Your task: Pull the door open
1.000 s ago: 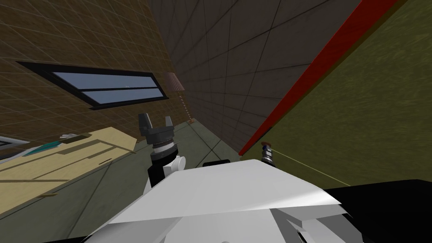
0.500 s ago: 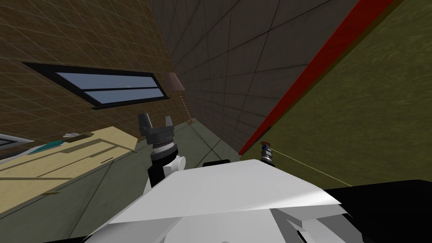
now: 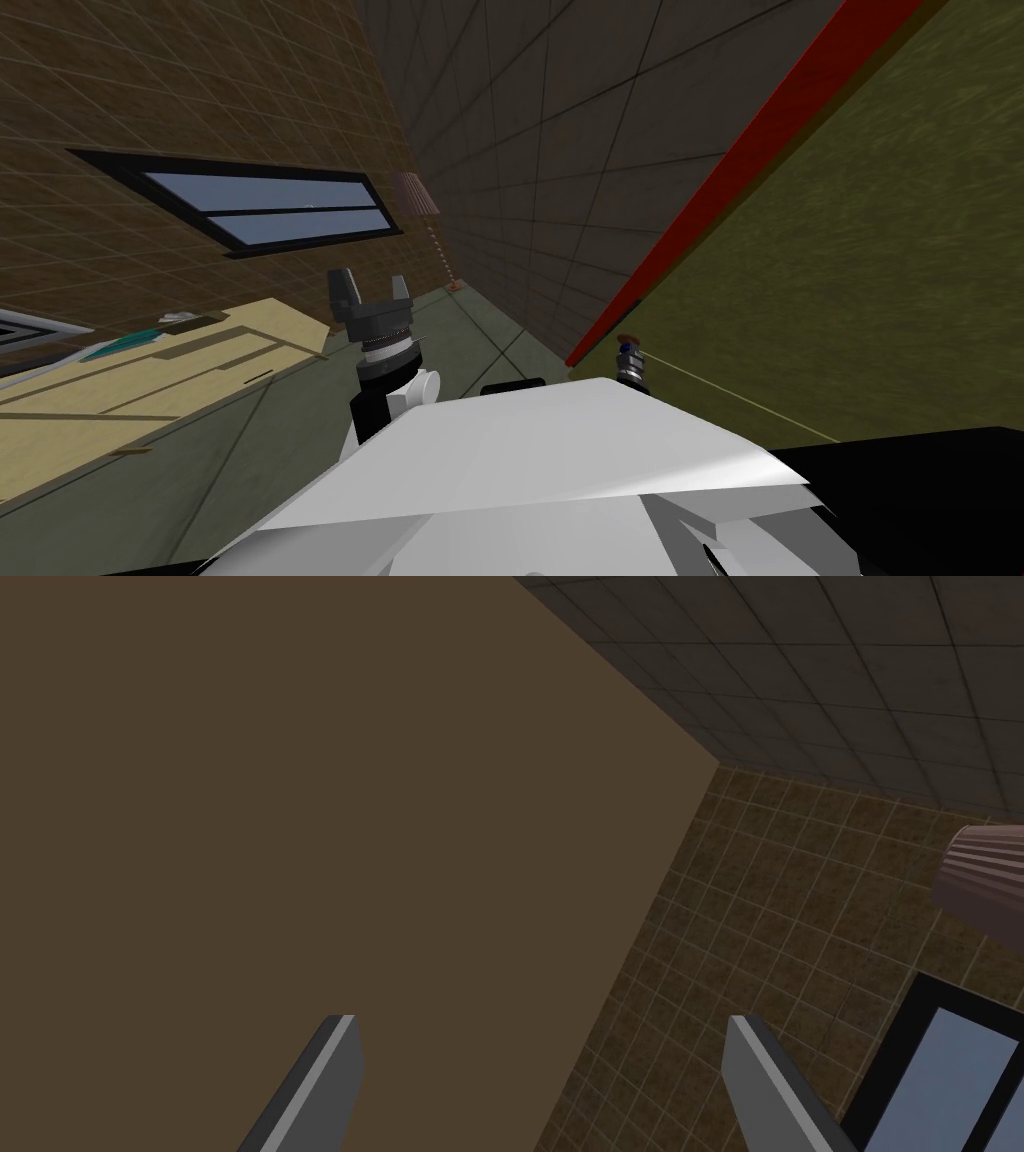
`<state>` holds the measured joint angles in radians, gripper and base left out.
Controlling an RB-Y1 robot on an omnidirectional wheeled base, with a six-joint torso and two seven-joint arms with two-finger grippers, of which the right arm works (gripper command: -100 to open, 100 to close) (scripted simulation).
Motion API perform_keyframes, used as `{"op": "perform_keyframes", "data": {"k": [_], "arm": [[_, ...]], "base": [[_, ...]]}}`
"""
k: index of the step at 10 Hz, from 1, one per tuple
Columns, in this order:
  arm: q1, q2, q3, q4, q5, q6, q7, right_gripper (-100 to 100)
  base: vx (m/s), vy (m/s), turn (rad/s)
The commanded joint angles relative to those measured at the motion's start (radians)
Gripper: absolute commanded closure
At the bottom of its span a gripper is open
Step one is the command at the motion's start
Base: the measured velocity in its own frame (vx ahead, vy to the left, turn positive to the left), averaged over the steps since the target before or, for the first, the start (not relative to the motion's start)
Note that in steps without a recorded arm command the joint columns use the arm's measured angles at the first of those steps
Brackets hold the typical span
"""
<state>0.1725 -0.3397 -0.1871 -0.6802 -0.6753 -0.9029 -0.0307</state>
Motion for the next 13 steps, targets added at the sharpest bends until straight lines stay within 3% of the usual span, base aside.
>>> {"op": "perform_keyframes", "data": {"k": [1, 13], "arm": [[-0.003, 0.002, 0.000, 0.002, 0.002, 0.001, -0.034, 100], [-0.028, 0.014, -0.016, 0.004, 0.030, 0.016, -0.324, 100]], "base": [[-0.026, 0.004, 0.005], [-0.025, 0.001, 0.008]]}}
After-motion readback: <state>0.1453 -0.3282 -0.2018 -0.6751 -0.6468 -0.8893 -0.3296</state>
